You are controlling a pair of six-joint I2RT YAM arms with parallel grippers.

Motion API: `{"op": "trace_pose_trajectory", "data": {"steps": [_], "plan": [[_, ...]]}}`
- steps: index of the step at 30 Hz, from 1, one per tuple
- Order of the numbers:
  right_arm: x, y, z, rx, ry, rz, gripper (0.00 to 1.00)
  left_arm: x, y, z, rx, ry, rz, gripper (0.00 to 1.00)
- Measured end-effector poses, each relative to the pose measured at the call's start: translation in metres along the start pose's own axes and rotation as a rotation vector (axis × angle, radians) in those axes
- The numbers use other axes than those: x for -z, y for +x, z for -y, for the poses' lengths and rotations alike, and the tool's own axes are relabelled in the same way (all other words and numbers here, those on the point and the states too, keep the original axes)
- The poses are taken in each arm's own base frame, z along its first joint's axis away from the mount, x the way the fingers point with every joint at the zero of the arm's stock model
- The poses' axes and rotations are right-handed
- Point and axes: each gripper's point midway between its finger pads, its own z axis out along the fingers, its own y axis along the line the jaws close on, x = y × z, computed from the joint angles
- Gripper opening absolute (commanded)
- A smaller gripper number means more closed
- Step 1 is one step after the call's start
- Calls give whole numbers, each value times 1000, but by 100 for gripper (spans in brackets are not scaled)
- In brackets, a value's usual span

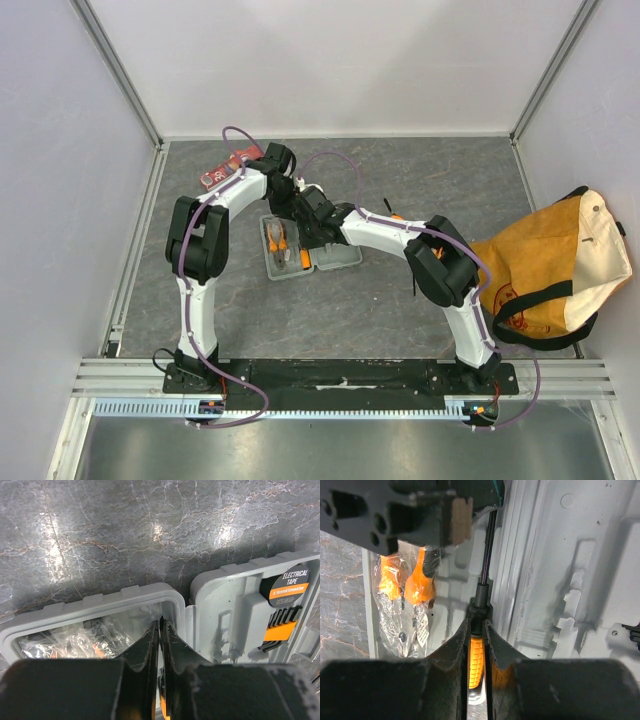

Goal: Pack the tool kit

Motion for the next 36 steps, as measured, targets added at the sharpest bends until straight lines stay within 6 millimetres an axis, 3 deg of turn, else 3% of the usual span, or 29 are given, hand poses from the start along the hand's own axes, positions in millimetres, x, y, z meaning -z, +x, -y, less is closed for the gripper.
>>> {"op": "trace_pose_trajectory", "data": {"steps": [4,29,33,36], "plan": [[0,0,0,0,0,0,17,-3,0,0,0,1,-5,2],[-2,0,3,-13,0,-3,12,-11,4,1,16,24,-44,2],[-1,-1,2,-16,1,-3,17,-9,2,2,16,24,-44,17],[0,-2,3,-17,7,-5,27,-7,2,2,14,11,-47,25]]}}
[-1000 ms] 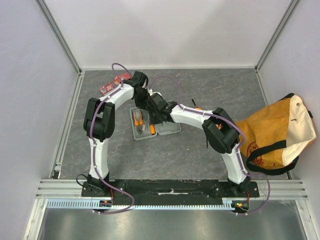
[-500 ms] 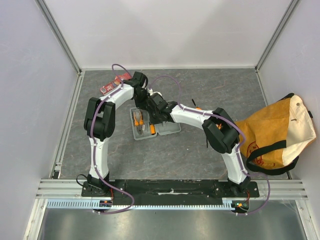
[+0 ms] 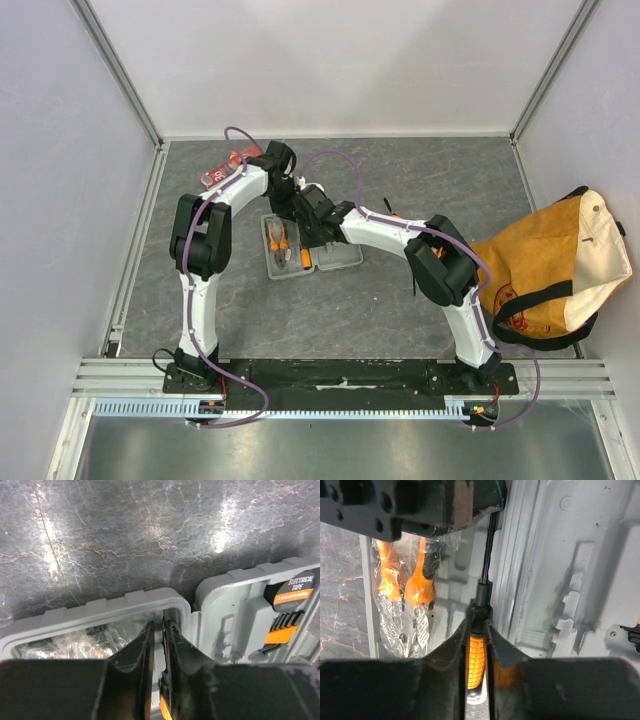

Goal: Pack the tool kit

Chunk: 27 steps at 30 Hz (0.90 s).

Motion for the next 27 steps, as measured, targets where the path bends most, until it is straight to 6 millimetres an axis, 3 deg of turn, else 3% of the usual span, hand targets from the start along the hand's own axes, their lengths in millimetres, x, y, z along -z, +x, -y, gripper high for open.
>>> {"op": "trace_pose_trajectory", "data": {"steps": [7,11,14,19,24,27], "plan": [[14,-18,9,1,68,57,39,20,-16,18,-15,30,39,42],[47,-50,15,-34,89,152,46,46,-25,29,-25,60,87,47],[81,-68,32,-80,117,230,53,68,-33,36,-31,86,132,45],[119,-76,95,-150,258,311,63,112,-42,41,-46,146,243,51],[122,-59,186,-251,432,268,65,153,-30,29,-45,194,336,65],[124,-45,225,-300,509,223,65,170,-33,24,-49,208,385,75]]}}
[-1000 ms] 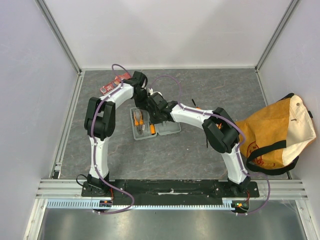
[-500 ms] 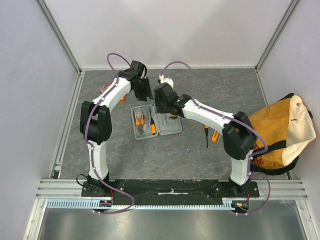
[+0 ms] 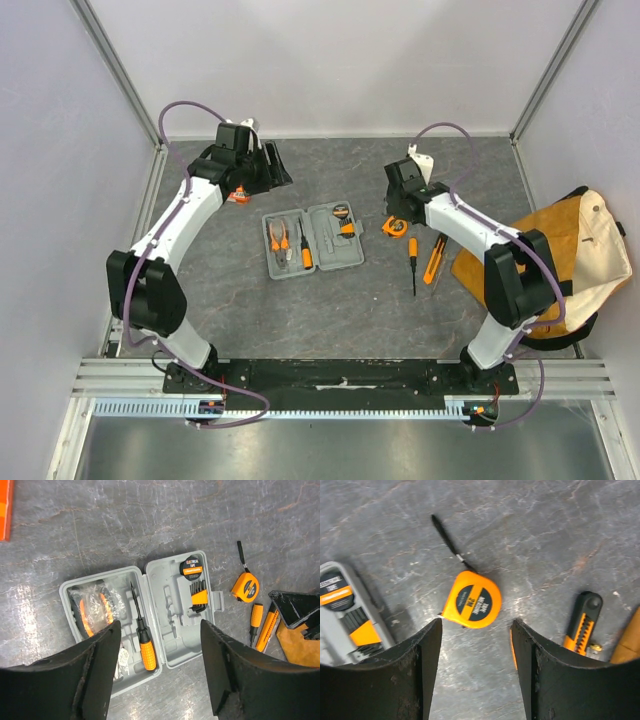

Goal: Pack the tool kit

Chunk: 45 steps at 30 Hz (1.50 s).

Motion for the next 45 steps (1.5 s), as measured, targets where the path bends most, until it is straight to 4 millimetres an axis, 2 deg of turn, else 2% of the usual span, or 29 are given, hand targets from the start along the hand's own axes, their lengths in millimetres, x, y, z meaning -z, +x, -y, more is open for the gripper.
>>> {"op": "trace_pose_trajectory", "data": {"steps": [2,6,13,17,24,27,29,36,39,41,43,45], "plan": [[-5,1,13,1,34,-18,65,5,-5,-1,-7,6,24,82],[-15,11,25,36,57,-60,64,9,-1,-10,-9,0,30,84],[-35,52,54,91,127,-214,62,12,7,-25,12,1,20,75],[-35,81,69,122,162,-295,59,12,9,-29,22,16,17,72],[-36,87,65,94,133,-310,39,13,10,-25,28,51,4,66],[-38,87,61,74,118,-309,25,13,10,-25,29,57,2,65],[-37,87,62,68,120,-307,19,13,11,-24,29,63,-1,64],[-33,84,62,64,119,-300,15,14,12,-22,31,78,-9,61],[-21,73,58,58,92,-270,15,14,14,-20,32,96,-19,57],[-7,57,46,55,46,-229,16,14,15,-17,32,109,-26,57],[9,35,25,58,-20,-169,16,15,17,-15,33,121,-33,57],[28,10,-7,71,-110,-99,16,15,18,-15,35,124,-38,57]]}}
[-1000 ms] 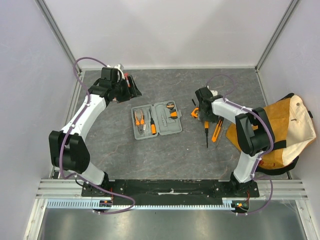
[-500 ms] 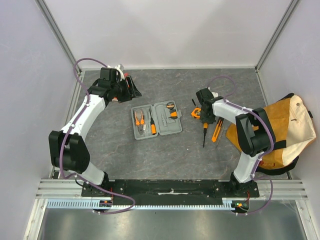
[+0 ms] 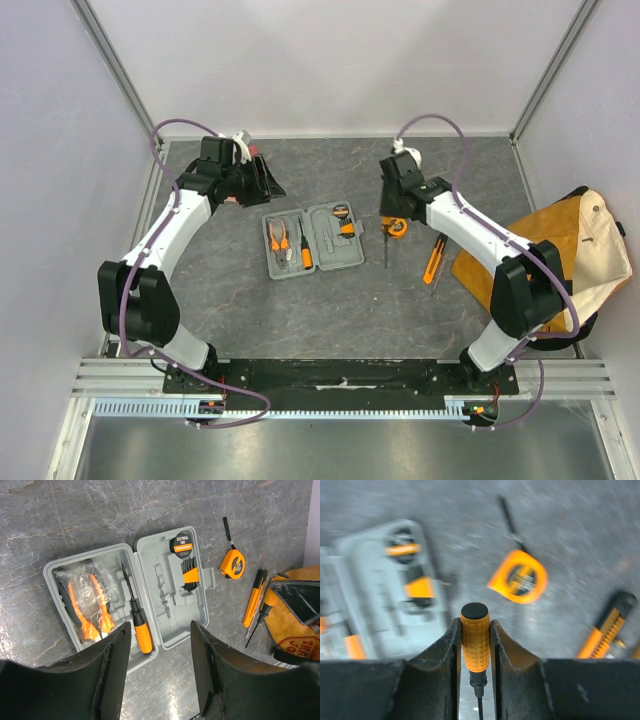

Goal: Pack the tool kit

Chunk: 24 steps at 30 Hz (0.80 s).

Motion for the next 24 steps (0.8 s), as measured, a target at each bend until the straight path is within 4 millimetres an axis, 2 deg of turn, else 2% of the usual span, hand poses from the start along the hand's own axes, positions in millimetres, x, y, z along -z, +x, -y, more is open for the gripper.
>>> {"op": "trace_pose_trajectory", "data": {"steps": [3,6,8,11,13,16,20,24], "plan": [[30,-30,-63,43,-154,102,16,0,5,0,10,9,-17,57],[53,-44,-117,78,-279,164,16,3,10,0,12,13,-23,57],[62,-44,-154,100,-357,187,16,9,15,0,11,13,-20,56],[57,-33,-191,126,-424,182,17,18,18,0,8,7,-3,56],[44,-21,-207,143,-435,158,16,25,20,-2,5,-9,18,56],[17,-2,-221,163,-433,112,16,34,22,-8,-1,-38,55,56],[-12,18,-229,158,-427,59,16,36,28,-19,0,-75,78,56],[-31,28,-239,140,-436,33,16,34,31,-24,1,-89,80,54]]}}
